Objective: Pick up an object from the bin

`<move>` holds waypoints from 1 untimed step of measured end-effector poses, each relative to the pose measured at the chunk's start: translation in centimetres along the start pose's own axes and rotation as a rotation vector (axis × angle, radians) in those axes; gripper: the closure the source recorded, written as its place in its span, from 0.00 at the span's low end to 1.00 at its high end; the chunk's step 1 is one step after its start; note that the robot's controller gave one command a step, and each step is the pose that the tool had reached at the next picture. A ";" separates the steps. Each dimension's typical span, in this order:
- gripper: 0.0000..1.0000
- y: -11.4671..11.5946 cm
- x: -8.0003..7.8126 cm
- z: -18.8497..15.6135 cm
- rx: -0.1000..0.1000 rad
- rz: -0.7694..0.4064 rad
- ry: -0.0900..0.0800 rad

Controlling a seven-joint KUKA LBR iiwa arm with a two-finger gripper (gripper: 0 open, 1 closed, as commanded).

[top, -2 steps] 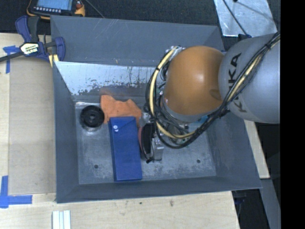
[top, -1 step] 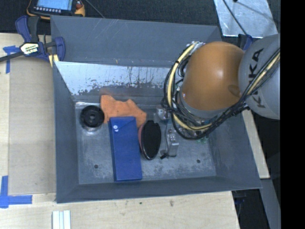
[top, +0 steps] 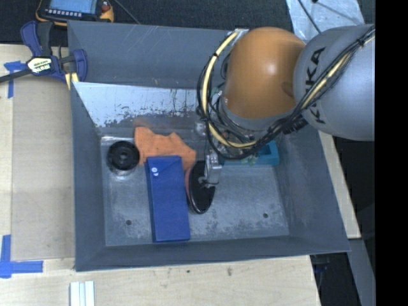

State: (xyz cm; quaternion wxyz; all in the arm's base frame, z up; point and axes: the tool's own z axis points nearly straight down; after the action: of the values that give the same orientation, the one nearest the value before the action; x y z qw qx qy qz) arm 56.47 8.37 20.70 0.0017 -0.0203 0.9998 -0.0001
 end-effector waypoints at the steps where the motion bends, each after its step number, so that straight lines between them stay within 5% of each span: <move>1: 0.00 -3.8 1.2 0.6 -0.002 -0.014 -0.004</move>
Offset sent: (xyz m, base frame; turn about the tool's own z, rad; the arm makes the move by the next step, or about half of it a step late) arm 0.0218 -0.0387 -0.0398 -0.3306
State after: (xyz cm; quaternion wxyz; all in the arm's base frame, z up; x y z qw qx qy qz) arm 55.38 4.54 20.10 0.0036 -0.0274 0.9996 0.0008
